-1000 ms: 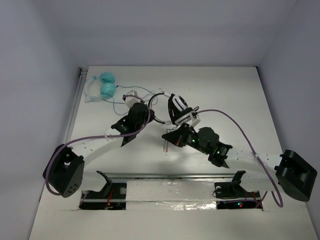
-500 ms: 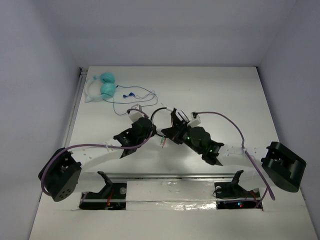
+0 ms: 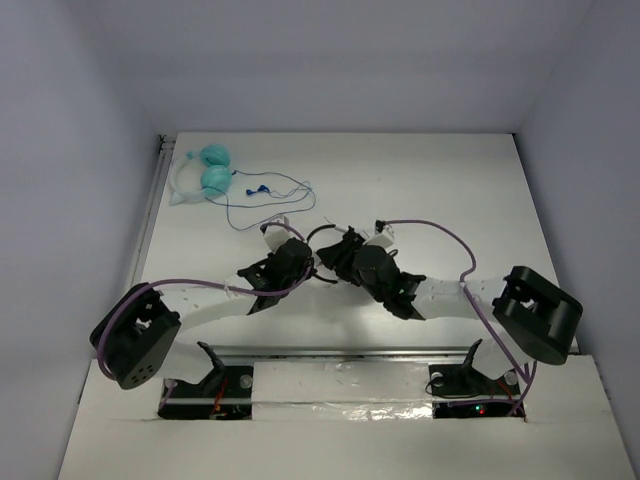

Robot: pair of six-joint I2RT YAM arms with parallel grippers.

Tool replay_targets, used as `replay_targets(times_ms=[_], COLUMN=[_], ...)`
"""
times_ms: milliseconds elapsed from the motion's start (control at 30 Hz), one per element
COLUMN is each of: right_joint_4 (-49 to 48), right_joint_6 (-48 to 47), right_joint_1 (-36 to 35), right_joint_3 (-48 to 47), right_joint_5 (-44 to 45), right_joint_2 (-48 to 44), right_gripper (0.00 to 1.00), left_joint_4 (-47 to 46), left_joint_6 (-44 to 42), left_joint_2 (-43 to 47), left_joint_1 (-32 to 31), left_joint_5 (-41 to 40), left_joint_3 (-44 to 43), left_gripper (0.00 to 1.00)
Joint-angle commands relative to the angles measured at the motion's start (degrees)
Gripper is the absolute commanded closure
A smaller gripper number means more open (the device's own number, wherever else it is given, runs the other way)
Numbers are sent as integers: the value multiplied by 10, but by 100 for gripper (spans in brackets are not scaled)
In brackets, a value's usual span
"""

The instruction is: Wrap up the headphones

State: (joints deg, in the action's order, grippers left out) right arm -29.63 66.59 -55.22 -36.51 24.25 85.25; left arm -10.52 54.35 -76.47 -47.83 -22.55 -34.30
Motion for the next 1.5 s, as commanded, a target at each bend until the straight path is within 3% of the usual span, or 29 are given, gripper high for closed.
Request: replay_targets(times_ms=[0,167,267,667,900,1067,1167,1300,1467], right_joint_4=[23,65,74,83,139,172,193,239,232], right_joint_6=[-18,-39,-53,-120,-187,-219,-235,-254,-240], right_joint_1=[4,9,16,85,144,171,187,187,187], right_joint_3=[-38,-68,-78,-138,-205,-228,-242,-250,-164], right_joint_5=[74,110,109,12,-50,-75,-109,-236,-386], right_joint_2=[14,18,24,62,51,26,11,7,-34], right_gripper=[49,40,39,39,38,23,19,18,19], left_joint_4=[-48,-42,-42,-33,-24,-13,-2,1,4], left_joint_6=[16,16,16,5,-16,-30,-37,-42,-51], left_joint_2=[10,5,4,-32,-103,-134,-150,-142,-117], left_joint_1=[-15,-15,-15,-15,-15,-9,-4,20,44], left_joint_5=[51,60,62,89,116,131,141,150,151], left_joint_3=[-16,-17,-16,-40,-84,-113,-135,-137,-130], left_gripper=[100,100,100,100,100,100,100,100,100])
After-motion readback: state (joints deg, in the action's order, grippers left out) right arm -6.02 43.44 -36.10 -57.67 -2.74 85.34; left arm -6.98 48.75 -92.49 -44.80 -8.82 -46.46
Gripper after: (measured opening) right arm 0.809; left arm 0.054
